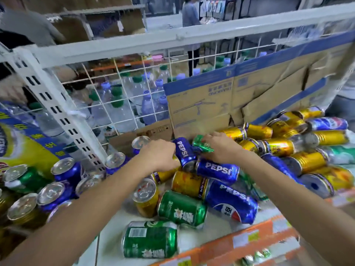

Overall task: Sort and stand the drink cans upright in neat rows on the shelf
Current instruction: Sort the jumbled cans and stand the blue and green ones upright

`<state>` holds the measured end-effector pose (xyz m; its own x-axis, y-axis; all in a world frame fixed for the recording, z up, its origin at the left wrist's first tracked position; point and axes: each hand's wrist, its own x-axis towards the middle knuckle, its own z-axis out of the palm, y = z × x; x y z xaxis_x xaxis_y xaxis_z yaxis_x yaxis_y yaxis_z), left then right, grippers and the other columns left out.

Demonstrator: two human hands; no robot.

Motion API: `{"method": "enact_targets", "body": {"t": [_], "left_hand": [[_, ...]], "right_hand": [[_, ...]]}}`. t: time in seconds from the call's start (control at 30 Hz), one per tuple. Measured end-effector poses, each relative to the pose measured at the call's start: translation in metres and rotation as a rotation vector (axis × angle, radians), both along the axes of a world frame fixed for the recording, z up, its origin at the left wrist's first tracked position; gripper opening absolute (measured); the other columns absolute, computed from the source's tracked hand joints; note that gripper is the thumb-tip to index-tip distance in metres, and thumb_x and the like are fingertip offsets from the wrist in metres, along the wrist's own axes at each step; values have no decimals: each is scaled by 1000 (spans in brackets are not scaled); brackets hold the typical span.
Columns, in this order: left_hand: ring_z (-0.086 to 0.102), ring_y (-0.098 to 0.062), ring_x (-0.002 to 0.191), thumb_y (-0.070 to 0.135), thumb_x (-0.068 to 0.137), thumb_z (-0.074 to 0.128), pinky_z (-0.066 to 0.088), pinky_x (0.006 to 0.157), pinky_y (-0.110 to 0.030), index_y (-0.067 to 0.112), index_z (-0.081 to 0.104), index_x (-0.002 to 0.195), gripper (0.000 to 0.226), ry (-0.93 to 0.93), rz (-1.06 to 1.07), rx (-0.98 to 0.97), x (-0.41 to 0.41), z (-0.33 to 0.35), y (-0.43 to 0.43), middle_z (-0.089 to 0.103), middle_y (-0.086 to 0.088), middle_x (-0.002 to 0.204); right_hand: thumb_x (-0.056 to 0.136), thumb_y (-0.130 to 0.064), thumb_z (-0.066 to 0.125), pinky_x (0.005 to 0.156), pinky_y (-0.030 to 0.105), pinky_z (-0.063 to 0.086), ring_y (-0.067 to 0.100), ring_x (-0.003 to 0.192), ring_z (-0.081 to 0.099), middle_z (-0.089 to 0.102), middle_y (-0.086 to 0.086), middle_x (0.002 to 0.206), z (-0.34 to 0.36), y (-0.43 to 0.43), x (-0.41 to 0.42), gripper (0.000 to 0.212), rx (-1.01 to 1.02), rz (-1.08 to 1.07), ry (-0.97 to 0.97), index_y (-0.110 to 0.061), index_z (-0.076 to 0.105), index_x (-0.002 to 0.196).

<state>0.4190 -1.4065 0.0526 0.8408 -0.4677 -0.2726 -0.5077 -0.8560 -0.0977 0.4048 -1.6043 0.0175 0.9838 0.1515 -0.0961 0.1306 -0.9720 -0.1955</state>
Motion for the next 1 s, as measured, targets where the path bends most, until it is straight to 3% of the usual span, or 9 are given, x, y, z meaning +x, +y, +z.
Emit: {"method": "enact_targets", "body": {"t": [0.1,0.27,0.4,0.57,0.8,1.0], "left_hand": [[55,-33,105,48,87,56,48,86,-41,15,53,121,47,13,1,1,4,-12,-21,56,-13,115],[46,-37,121,50,85,61,44,97,-46,20,31,142,71,-4,73,-23,10,-33,-41,38,-13,137],[50,-38,116,52,84,62,47,92,-44,20,20,145,81,55,188,-5,16,-45,-43,43,-17,134],[53,-35,117,56,80,66,45,95,-42,27,-10,151,108,173,234,-57,17,-51,-40,46,-18,139],[58,-32,106,62,85,53,49,86,-40,40,-9,149,91,164,228,-125,18,-65,-33,54,-16,132],[54,-31,114,62,89,45,44,87,-36,40,-9,150,84,278,249,-202,22,-54,-23,44,-16,144]], "right_hand": [[88,-40,60,96,37,37,36,121,44,48,18,127,-5,-22,-8,61,-9,-34,60,-10,41,138],[91,-42,56,96,39,40,37,123,41,44,19,130,-8,-50,-16,62,10,-35,118,-13,36,142],[90,-45,57,95,38,44,35,121,46,49,18,129,-10,-56,-14,65,10,-25,120,-13,34,142],[89,-52,53,92,41,42,34,116,52,55,15,126,-14,-48,1,66,-70,-71,97,-11,35,137],[93,-53,42,106,50,25,36,128,42,49,16,136,-23,-39,20,65,-152,-125,190,-12,27,141],[90,-61,44,103,47,29,32,121,49,57,12,128,-25,-49,16,67,-88,-112,134,-17,33,139]]}}
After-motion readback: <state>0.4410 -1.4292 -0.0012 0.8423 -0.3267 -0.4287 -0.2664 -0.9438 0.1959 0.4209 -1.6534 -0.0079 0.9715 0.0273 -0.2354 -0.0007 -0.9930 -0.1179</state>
